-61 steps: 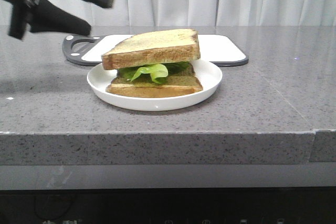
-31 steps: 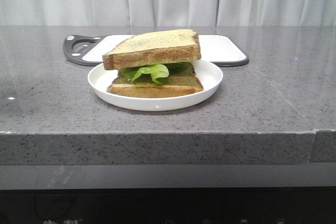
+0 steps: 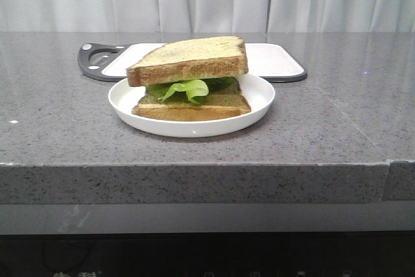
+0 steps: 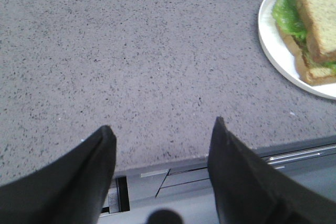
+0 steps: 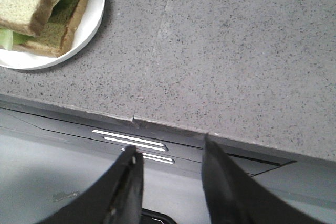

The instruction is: Left arm grabs bread, right arm adds lettuce

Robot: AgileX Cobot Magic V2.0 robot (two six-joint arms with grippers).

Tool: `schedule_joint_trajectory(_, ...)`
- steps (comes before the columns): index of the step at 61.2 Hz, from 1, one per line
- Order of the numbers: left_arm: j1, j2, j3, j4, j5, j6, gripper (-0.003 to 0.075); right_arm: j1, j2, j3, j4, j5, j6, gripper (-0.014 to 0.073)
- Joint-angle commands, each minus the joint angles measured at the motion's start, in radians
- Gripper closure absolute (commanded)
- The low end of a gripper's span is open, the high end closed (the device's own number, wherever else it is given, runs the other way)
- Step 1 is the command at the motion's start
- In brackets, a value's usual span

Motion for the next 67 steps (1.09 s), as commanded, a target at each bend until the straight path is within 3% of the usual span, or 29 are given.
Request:
schedule_joint_trajectory(1, 0.002, -0.062, 0.009, -0.01, -0.065, -0.012, 0.0323, -0.004, 0.0, -0.02, 0.0, -0.06, -0.002, 0.0294)
schedule_joint_trajectory(10, 0.002, -0.121, 0.038, 0.033, -0.091, -0.02, 0.0423, -0.004, 0.0, -0.02, 0.0, -0.059, -0.002, 0.035)
schedule_joint_trajectory(25, 0.002, -0.128, 0.039, 0.056, -0.096, -0.046, 0.074, -0.004, 0.0, -0.02, 0.0, -0.059, -0.002, 0.0658)
schedule_joint_trajectory(28, 0.002, -0.128, 0.039, 0.058, -0.102, -0.046, 0.0741, -0.004, 0.0, -0.02, 0.0, -0.059, -0.002, 0.0715)
schedule_joint_trajectory(67, 0.002, -0.128, 0.039, 0.042, -0.111, -0.046, 0.0741, -0.004, 0.0, -0.02, 0.001, -0.015, -0.002, 0.0711)
